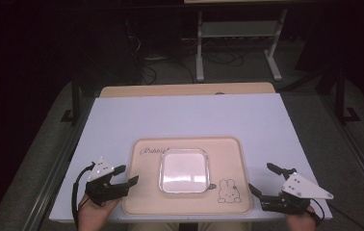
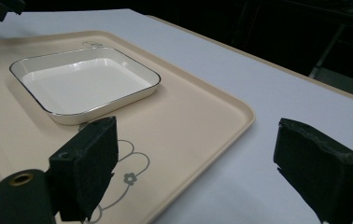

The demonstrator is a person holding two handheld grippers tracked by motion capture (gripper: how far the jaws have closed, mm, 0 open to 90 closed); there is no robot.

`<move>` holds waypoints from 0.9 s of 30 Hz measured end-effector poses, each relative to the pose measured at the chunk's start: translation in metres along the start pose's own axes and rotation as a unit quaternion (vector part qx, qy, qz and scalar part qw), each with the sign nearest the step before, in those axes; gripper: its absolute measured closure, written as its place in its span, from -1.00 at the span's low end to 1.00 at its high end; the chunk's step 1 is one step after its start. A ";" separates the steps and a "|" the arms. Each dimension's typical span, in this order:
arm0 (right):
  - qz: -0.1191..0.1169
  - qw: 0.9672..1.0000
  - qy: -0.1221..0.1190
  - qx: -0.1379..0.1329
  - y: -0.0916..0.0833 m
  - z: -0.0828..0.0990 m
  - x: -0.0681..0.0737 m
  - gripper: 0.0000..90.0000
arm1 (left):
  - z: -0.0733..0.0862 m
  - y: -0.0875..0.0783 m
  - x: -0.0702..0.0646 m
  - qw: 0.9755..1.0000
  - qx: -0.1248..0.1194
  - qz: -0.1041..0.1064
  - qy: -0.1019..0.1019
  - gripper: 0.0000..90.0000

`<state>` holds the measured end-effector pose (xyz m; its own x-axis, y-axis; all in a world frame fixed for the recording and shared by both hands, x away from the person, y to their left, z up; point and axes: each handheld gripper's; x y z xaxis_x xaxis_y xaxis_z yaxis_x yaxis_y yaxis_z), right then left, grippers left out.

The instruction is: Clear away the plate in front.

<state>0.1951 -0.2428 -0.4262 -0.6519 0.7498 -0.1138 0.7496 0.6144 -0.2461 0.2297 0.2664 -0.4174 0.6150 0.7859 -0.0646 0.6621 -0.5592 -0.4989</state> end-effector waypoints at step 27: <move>-0.008 1.000 -0.008 0.006 0.002 -0.001 0.002 -0.71 | 0.008 0.004 -0.001 1.000 -0.003 -0.002 -0.002 -0.29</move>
Point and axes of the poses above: each handheld gripper's, and its own axes: y roughly forward along the jaws, z roughly out of its underside, x roughly to its left, and after that the axes turned 6 degrees about -x, right-handed
